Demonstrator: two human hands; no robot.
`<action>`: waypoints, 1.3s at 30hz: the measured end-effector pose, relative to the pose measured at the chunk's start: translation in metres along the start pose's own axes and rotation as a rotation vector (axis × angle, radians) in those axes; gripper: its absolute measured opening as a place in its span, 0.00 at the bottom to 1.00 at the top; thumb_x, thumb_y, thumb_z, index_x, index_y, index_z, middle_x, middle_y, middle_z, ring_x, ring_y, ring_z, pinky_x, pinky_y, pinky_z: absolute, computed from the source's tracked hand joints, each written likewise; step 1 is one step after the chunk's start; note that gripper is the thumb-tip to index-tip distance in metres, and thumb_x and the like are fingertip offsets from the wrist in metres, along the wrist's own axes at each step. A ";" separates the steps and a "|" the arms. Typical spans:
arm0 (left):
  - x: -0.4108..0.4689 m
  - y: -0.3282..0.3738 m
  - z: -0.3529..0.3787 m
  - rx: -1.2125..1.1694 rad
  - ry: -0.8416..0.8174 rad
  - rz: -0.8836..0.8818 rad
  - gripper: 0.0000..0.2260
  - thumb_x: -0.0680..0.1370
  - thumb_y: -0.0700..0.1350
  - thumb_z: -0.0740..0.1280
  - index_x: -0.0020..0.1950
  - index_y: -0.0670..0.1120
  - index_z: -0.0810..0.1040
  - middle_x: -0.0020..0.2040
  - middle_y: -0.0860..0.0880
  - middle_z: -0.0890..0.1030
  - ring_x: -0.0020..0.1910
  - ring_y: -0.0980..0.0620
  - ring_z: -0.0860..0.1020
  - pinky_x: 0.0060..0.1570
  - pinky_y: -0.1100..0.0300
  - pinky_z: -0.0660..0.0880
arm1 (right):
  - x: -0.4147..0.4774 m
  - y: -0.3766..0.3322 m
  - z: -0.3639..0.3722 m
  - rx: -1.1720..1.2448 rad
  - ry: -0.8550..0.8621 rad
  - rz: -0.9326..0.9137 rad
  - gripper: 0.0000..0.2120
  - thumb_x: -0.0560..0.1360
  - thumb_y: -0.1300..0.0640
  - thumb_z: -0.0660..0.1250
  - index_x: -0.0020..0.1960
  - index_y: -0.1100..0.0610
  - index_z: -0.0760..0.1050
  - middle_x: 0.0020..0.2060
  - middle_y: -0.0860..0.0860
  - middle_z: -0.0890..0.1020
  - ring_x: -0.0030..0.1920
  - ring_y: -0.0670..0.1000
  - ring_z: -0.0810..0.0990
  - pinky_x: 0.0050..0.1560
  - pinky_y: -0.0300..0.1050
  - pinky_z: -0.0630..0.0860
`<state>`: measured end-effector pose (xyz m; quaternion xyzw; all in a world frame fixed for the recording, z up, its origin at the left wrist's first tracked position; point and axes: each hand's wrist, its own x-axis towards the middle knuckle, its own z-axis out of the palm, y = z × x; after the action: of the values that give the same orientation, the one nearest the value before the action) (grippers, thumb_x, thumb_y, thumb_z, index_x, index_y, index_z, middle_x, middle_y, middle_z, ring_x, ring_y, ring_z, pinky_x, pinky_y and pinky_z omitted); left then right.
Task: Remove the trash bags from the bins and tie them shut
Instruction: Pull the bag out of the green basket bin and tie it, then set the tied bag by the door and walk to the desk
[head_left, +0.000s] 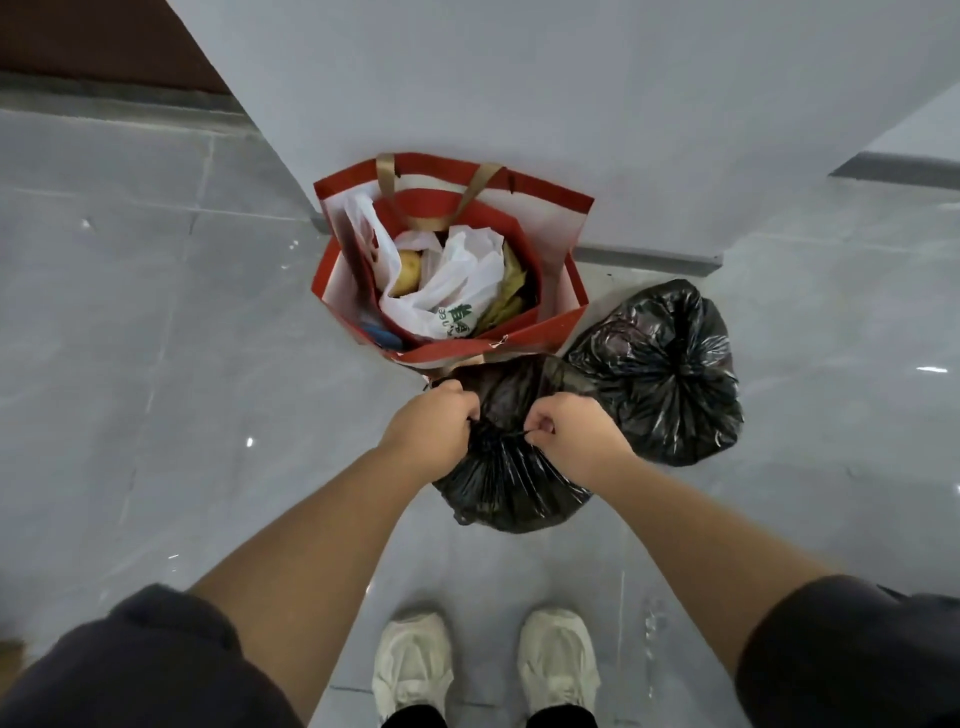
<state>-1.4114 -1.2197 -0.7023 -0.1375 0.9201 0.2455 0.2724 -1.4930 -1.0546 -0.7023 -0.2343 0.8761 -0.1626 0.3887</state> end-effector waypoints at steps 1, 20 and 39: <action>0.008 -0.003 0.005 -0.006 0.028 -0.004 0.11 0.77 0.38 0.59 0.55 0.45 0.77 0.54 0.46 0.73 0.50 0.43 0.75 0.49 0.49 0.74 | 0.009 0.004 0.004 0.017 0.023 0.003 0.03 0.74 0.58 0.67 0.44 0.51 0.78 0.43 0.49 0.78 0.46 0.53 0.77 0.51 0.51 0.76; 0.006 -0.036 0.101 0.224 -0.200 -0.098 0.32 0.80 0.50 0.57 0.77 0.54 0.40 0.78 0.47 0.42 0.77 0.42 0.45 0.73 0.47 0.56 | 0.016 0.047 0.090 -0.158 -0.346 0.071 0.36 0.77 0.57 0.61 0.77 0.42 0.44 0.77 0.46 0.37 0.76 0.62 0.44 0.74 0.56 0.55; -0.243 0.054 -0.115 0.122 -0.121 0.011 0.30 0.80 0.55 0.59 0.78 0.50 0.51 0.78 0.45 0.52 0.74 0.43 0.59 0.65 0.47 0.67 | -0.230 -0.121 -0.059 -0.336 -0.183 -0.001 0.33 0.78 0.52 0.59 0.77 0.46 0.46 0.78 0.49 0.46 0.77 0.56 0.49 0.70 0.60 0.61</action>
<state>-1.2840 -1.2063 -0.4593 -0.1005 0.9160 0.1985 0.3339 -1.3686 -1.0262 -0.4689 -0.3103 0.8518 0.0076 0.4220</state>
